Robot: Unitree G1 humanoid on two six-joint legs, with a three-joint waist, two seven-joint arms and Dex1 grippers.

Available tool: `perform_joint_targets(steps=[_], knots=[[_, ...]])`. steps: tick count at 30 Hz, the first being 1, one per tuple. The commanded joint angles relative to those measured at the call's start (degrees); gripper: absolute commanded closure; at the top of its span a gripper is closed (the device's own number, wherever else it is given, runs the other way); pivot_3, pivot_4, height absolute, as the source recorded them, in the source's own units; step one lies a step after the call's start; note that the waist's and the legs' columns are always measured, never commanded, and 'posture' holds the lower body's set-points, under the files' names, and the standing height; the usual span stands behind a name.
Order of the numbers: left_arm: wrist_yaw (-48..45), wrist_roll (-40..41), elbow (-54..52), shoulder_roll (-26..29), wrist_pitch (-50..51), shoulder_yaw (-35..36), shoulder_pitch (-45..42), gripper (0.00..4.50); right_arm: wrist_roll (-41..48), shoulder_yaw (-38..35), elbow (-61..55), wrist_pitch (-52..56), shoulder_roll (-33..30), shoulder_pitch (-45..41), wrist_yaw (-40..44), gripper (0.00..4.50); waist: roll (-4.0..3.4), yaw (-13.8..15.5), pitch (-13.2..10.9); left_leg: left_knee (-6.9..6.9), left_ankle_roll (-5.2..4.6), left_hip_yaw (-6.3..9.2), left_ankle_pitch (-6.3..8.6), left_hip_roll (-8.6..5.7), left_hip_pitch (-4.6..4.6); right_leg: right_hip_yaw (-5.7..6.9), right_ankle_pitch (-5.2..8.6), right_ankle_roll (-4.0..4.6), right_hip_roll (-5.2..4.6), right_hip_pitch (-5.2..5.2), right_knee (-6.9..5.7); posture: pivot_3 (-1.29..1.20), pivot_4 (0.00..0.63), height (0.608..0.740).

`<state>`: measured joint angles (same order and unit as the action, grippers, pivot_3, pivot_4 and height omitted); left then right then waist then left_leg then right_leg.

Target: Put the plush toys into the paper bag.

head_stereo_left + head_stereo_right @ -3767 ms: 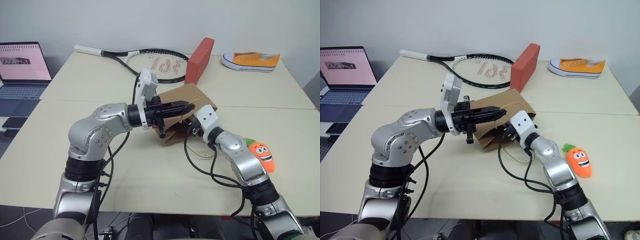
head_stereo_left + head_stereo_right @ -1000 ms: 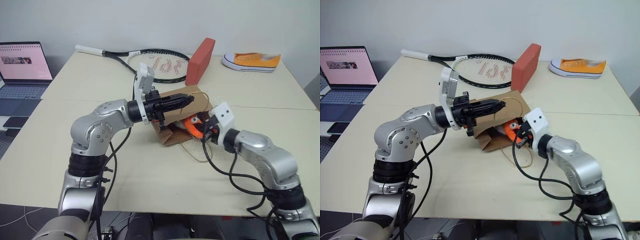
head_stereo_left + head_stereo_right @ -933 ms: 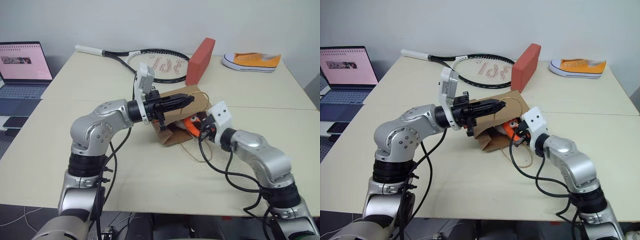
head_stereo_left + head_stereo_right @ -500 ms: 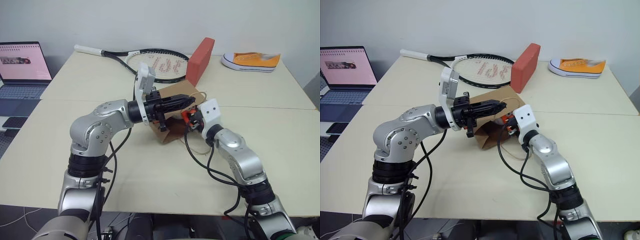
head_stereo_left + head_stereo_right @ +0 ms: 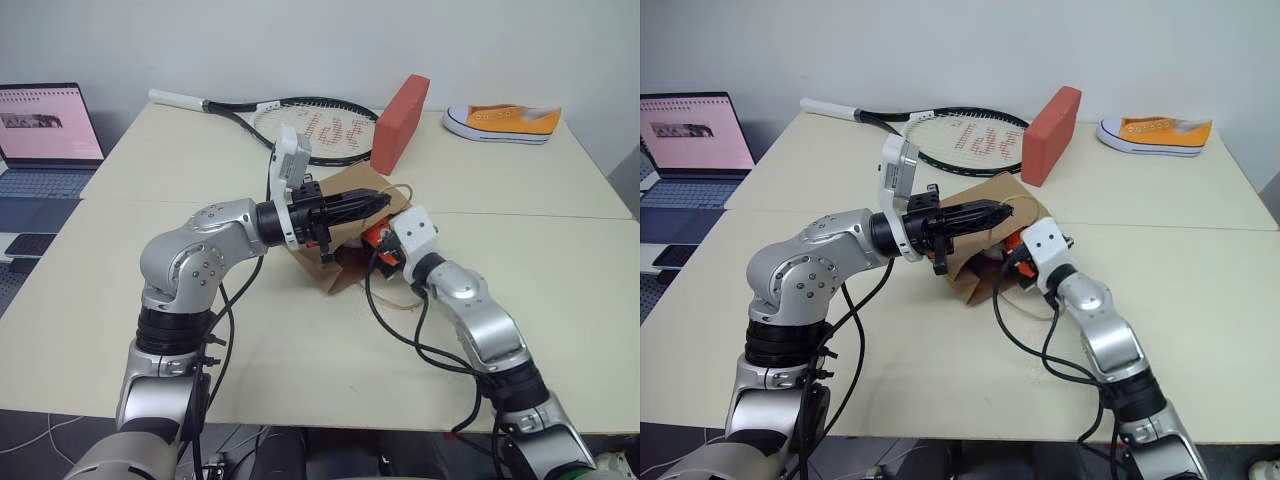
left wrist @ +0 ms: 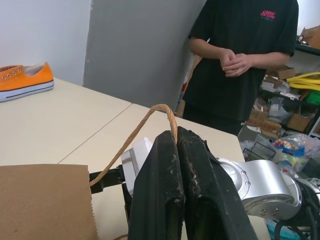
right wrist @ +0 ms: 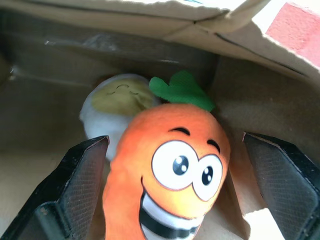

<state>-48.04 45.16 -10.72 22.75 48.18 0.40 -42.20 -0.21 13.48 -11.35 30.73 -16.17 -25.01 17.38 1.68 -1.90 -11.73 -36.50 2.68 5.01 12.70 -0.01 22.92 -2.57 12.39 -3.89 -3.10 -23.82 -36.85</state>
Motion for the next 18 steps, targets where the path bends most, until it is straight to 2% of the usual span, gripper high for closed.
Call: perform_joint_targets(steps=[1, 10, 15, 18], knots=[[0.09, 0.31, -0.88, -0.11, -1.19, 0.75, -0.6, 4.5, 2.08, -1.41, -6.25, 0.9, -1.34, 0.5, 3.33, 0.04, 0.0, 0.0, 0.0, 0.0, 0.0, 0.01, 0.0, 0.0, 0.0, 0.01, 0.0, 0.0, 0.0, 0.0, 0.0, 0.0, 0.15, 0.74], [-0.25, -0.05, -0.45, 0.41, -1.48, 0.92, -0.63, 4.5, 7.05, -5.34, -16.42, 7.4, -7.37, 5.55, 9.36, 0.04, 0.0, 0.04, 0.0, 0.01, 0.0, 0.01, 0.0, 0.0, 0.0, 0.01, 0.01, 0.0, 0.0, 0.01, 0.0, 0.0, 0.15, 0.74], [-0.99, -0.22, 0.21, 1.1, -1.71, 1.02, -0.94, 4.5, 6.43, -5.85, -15.94, 8.53, -7.65, 7.43, 7.61, 0.04, 0.0, -0.03, 0.0, 0.0, 0.0, -0.02, 0.0, 0.0, -0.02, -0.01, 0.01, 0.0, 0.0, 0.01, 0.0, 0.0, 0.15, 0.74], [-1.44, -0.37, 0.3, 1.39, -1.87, 0.68, -1.08, 4.5, 3.74, -4.8, -12.64, 6.62, -7.55, 6.66, 5.87, 0.88, 0.0, -0.02, 0.0, 0.0, 0.0, -0.02, 0.0, 0.01, -0.03, -0.01, 0.01, 0.0, 0.0, 0.01, -0.01, 0.0, 0.15, 0.74]])
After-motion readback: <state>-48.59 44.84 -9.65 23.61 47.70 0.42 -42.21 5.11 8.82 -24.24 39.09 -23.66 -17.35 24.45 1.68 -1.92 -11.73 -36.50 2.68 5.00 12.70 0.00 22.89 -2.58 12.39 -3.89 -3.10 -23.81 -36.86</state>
